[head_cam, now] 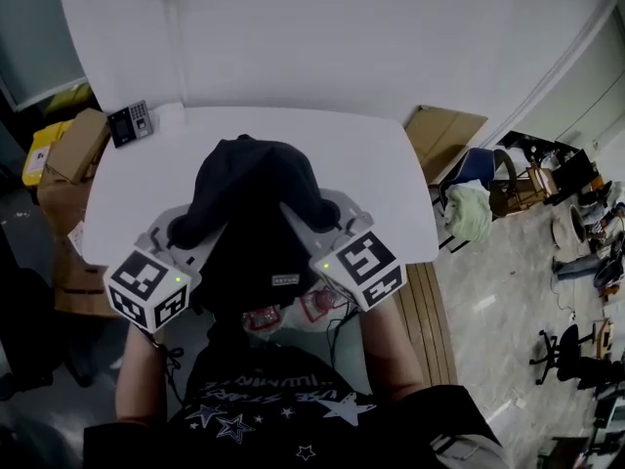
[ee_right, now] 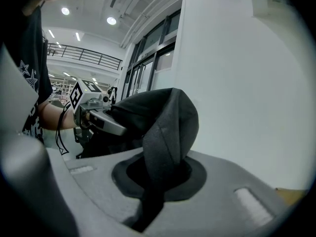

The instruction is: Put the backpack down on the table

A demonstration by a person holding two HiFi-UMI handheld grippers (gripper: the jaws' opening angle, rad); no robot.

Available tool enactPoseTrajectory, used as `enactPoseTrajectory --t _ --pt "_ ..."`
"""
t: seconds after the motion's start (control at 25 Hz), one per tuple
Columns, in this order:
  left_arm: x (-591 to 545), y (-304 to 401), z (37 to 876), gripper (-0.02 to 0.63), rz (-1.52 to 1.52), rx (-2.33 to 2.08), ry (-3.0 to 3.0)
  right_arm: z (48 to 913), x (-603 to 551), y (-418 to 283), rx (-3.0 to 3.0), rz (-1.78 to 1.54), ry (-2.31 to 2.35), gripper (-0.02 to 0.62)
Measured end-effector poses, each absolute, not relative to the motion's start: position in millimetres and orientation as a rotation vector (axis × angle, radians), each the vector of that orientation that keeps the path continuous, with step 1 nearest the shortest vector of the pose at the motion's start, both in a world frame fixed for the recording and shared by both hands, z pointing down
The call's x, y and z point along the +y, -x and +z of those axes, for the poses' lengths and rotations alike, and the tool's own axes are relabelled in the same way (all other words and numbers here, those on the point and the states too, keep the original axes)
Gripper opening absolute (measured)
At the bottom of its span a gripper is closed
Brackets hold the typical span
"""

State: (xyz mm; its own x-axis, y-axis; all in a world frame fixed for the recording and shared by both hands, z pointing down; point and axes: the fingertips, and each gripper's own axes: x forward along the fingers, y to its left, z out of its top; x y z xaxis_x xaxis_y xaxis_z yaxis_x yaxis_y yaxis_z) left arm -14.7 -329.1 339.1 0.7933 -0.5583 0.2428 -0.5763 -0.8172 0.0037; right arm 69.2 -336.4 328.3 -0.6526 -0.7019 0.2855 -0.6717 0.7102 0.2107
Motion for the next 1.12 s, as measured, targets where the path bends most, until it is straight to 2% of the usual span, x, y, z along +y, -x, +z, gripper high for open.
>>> enactPoseTrajectory --t 1.12 --pt "-540.4 58.0 357.0 0.054 0.241 -0.630 -2.987 335.5 -528.4 -24.6 -2.388 -0.071 -1.294 0.028"
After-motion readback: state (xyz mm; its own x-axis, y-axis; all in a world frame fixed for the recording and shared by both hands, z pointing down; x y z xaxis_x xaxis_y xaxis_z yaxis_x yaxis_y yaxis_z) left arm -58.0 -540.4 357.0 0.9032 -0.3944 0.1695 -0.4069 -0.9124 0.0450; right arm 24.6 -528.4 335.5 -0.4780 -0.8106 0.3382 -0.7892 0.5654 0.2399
